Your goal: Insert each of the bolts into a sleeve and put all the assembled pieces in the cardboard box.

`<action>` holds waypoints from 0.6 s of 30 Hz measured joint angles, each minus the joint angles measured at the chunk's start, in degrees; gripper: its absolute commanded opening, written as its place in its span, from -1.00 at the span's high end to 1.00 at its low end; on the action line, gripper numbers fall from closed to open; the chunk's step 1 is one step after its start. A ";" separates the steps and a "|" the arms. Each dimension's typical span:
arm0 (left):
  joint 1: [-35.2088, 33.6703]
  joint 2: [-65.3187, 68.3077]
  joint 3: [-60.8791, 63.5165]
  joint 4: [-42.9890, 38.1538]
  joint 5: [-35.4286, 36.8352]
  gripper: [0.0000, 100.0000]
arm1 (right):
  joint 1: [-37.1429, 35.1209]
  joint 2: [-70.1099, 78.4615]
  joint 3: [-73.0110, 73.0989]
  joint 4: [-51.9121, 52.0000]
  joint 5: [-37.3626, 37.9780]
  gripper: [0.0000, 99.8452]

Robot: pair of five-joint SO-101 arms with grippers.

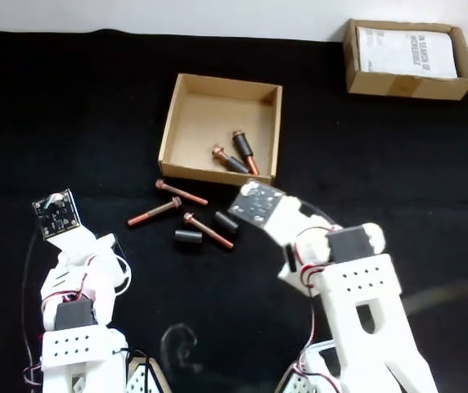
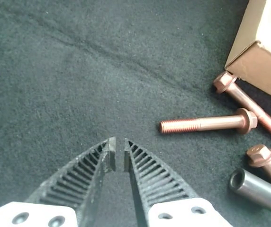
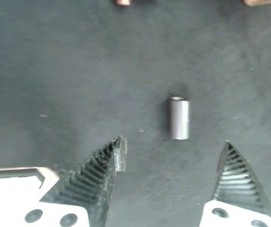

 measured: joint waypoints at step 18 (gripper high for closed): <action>0.00 0.00 0.00 -1.05 0.00 0.88 | 2.81 2.29 17.93 -21.36 7.65 0.43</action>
